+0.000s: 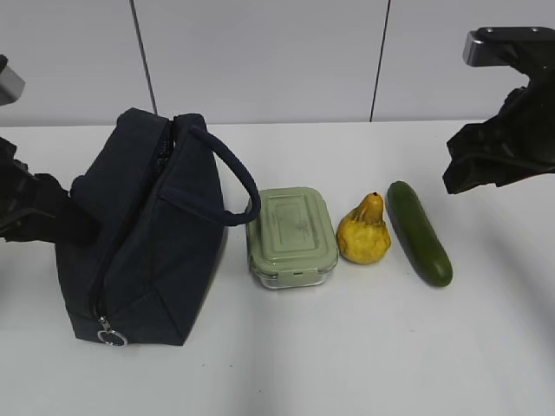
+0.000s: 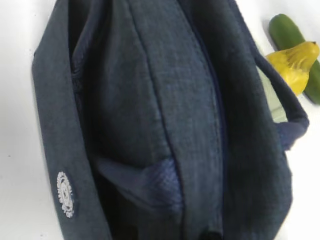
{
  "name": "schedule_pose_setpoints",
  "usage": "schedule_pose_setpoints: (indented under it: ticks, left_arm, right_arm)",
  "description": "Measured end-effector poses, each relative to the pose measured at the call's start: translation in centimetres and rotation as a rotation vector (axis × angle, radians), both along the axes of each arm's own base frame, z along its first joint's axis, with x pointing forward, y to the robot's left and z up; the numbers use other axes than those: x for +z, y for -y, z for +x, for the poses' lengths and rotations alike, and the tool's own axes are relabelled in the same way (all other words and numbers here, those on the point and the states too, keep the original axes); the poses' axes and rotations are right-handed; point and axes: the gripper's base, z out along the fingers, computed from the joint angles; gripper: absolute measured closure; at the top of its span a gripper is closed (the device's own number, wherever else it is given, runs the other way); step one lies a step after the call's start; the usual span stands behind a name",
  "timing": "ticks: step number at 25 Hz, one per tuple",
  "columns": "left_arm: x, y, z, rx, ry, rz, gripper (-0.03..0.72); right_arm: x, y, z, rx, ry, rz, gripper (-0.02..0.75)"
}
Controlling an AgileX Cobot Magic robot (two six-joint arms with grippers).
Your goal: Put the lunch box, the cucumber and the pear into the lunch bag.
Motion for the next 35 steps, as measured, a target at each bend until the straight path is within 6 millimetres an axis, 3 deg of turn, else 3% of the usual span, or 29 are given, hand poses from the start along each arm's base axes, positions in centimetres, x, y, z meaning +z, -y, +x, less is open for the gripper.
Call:
schedule_pose_setpoints:
  ticks: [2, 6, 8, 14, 22, 28, 35]
  left_arm:
    - [-0.5, 0.0, 0.2, -0.005, -0.014, 0.003, 0.474]
    - [-0.5, 0.1, 0.3, -0.006, -0.013, 0.001, 0.662]
    - [-0.5, 0.1, 0.4, -0.007, -0.01, 0.003, 0.694]
    - [-0.6, 0.0, 0.4, -0.007, -0.008, 0.004, 0.704]
    - [-0.6, 0.0, 0.4, -0.008, -0.008, 0.004, 0.704]
    - [-0.6, 0.0, 0.4, -0.008, -0.008, 0.004, 0.704]
    - [-0.6, 0.0, 0.4, -0.008, -0.008, 0.004, 0.704]
  right_arm:
    - [-0.4, -0.1, 0.3, 0.003, -0.011, -0.001, 0.248]
    - [-0.8, -0.2, 0.9, 0.007, -0.021, -0.002, 0.248]
    - [-0.8, -0.2, 1.3, 0.009, -0.019, -0.002, 0.248]
    - [-1.1, -0.6, 4.1, 0.02, -0.049, -0.005, 0.248]
    - [-3.1, -1.4, 10.2, -0.024, -0.141, 0.002, 0.248]
    - [-6.2, -1.7, 13.5, -0.041, -0.241, -0.028, 0.248]
    - [-10.2, -1.6, 14.7, -0.045, -0.324, -0.068, 0.248]
